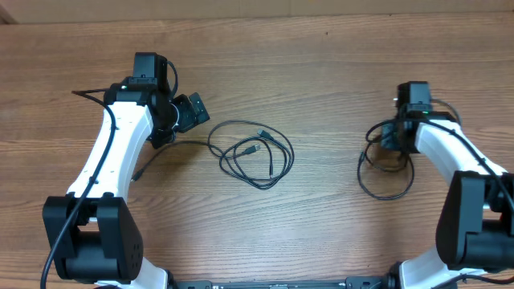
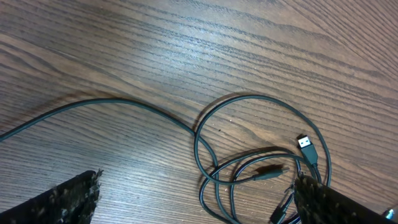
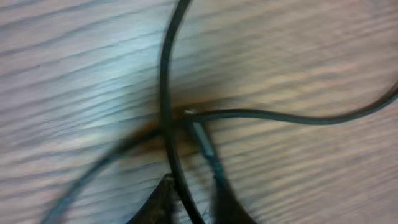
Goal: Untangle cables
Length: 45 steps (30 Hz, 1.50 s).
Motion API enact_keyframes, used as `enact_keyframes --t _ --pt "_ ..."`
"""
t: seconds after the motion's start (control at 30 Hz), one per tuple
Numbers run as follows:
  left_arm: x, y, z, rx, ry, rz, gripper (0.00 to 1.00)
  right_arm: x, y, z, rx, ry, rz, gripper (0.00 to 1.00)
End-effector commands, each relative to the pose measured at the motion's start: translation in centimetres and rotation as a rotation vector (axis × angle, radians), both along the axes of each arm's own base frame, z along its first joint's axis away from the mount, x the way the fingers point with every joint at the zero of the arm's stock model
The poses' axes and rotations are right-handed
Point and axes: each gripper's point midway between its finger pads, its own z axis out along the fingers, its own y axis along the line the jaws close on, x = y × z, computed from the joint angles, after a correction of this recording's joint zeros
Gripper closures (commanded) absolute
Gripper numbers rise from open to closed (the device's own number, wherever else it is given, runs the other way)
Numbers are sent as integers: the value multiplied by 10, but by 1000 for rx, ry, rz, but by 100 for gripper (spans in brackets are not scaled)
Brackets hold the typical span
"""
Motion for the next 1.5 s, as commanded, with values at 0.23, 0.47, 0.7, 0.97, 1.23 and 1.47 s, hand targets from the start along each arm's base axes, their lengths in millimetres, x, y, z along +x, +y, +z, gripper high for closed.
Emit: enact_keyframes --t 0.23,0.47,0.7,0.97,1.23,1.47 --pt "-2 1 -6 6 18 14 0 16 13 39 14 -31 -36 5" --pt "-2 1 -6 6 18 14 1 30 88 63 262 -64 88 0" --pt "-2 1 -6 6 18 14 0 15 147 64 502 -4 177 0" --pt "-2 1 -6 6 18 14 0 6 188 71 691 20 217 0" --pt "-2 1 -6 6 18 14 0 -5 208 80 820 57 244 0" --pt "-2 1 -6 6 18 14 0 -9 217 85 878 71 260 0"
